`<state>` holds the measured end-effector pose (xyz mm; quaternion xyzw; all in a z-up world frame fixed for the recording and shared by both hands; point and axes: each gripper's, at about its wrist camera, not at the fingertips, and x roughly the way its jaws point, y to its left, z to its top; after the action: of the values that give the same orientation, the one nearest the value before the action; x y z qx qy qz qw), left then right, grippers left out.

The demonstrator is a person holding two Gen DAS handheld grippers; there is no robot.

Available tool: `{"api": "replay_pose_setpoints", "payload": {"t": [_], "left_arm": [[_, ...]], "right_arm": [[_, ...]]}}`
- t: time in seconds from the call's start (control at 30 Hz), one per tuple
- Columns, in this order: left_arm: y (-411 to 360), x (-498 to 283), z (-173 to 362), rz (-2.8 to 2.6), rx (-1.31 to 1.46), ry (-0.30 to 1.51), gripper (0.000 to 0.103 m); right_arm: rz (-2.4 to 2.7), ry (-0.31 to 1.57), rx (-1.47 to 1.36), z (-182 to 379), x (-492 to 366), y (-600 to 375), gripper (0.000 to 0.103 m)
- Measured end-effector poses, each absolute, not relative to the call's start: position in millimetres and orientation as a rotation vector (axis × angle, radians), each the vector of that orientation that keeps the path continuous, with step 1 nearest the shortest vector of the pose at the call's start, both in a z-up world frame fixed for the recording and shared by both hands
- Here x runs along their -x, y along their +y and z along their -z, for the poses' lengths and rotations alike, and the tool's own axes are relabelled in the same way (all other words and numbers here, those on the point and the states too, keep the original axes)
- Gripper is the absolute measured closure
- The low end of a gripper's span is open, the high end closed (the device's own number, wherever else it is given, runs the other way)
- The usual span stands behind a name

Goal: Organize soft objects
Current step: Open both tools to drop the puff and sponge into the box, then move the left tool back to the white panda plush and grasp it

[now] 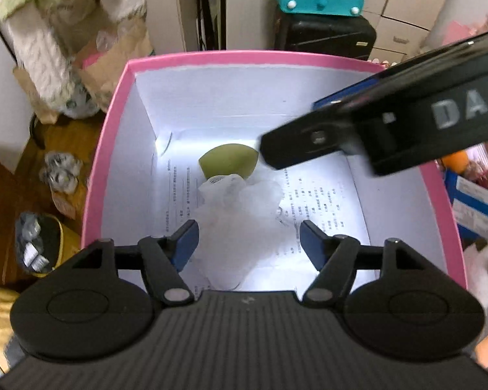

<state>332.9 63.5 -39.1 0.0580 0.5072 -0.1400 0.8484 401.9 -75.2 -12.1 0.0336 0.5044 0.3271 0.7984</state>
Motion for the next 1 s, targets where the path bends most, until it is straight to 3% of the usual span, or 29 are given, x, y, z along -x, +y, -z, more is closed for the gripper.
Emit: {"api": "replay_pose_setpoints", "payload": {"t": [0.7,1.0], "left_arm": [[66,-226,-37,0.337,-0.245,0.916,0.029],[54,-178,-69,0.385,-0.304,0.844,0.022]], "right_arm": [[-0.677,0.902,0.037,-68,-257,-132,0.038],[-0.715,0.844,0.116,-100,-202,-138,0.037]]}}
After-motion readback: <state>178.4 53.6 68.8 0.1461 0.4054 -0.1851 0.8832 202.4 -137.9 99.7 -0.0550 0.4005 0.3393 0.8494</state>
